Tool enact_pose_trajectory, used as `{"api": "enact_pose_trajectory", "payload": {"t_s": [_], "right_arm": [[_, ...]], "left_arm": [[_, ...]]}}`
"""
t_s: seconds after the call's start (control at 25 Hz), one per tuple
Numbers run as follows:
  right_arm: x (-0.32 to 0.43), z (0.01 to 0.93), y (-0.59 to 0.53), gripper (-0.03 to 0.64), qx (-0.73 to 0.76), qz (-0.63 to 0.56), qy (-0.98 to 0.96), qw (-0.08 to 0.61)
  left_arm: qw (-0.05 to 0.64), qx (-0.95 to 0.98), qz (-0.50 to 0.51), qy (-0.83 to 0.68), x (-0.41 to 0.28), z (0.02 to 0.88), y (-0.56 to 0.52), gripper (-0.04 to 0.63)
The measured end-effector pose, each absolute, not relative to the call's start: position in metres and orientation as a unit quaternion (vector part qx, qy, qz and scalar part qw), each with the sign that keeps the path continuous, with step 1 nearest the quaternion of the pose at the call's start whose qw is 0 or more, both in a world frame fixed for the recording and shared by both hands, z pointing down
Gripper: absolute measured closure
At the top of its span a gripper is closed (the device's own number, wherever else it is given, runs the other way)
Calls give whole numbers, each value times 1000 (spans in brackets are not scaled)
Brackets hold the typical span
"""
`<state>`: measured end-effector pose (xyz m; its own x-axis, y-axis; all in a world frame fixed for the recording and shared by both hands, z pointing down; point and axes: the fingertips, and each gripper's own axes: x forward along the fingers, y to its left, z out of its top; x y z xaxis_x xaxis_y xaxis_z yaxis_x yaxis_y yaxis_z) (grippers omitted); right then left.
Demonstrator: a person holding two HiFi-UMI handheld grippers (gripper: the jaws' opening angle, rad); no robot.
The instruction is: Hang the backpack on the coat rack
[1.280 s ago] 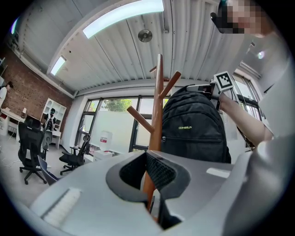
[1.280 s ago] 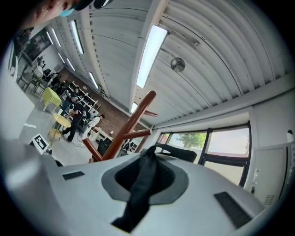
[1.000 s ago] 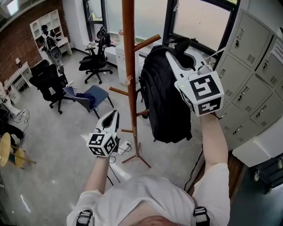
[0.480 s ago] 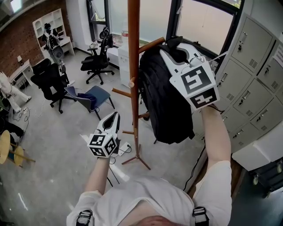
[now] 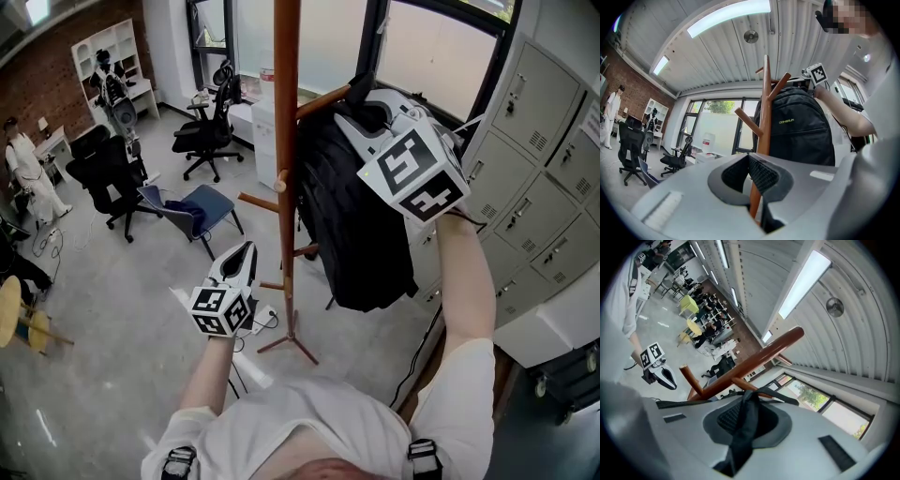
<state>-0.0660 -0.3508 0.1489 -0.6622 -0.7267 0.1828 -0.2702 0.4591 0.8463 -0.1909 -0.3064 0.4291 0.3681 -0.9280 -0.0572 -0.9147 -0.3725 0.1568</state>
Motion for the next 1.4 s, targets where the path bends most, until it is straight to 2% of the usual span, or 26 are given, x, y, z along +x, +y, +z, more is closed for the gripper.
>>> {"api": "enact_pose_trajectory", "payload": {"t_s": [1.0, 1.4], "right_arm": [[-71, 194, -355, 584, 198, -516, -675, 488], [-73, 220, -358, 584, 169, -517, -663, 514]], "left_arm": [[70, 823, -61, -560, -189, 448, -310, 584], [76, 822, -63, -561, -187, 452, -311, 584]]}}
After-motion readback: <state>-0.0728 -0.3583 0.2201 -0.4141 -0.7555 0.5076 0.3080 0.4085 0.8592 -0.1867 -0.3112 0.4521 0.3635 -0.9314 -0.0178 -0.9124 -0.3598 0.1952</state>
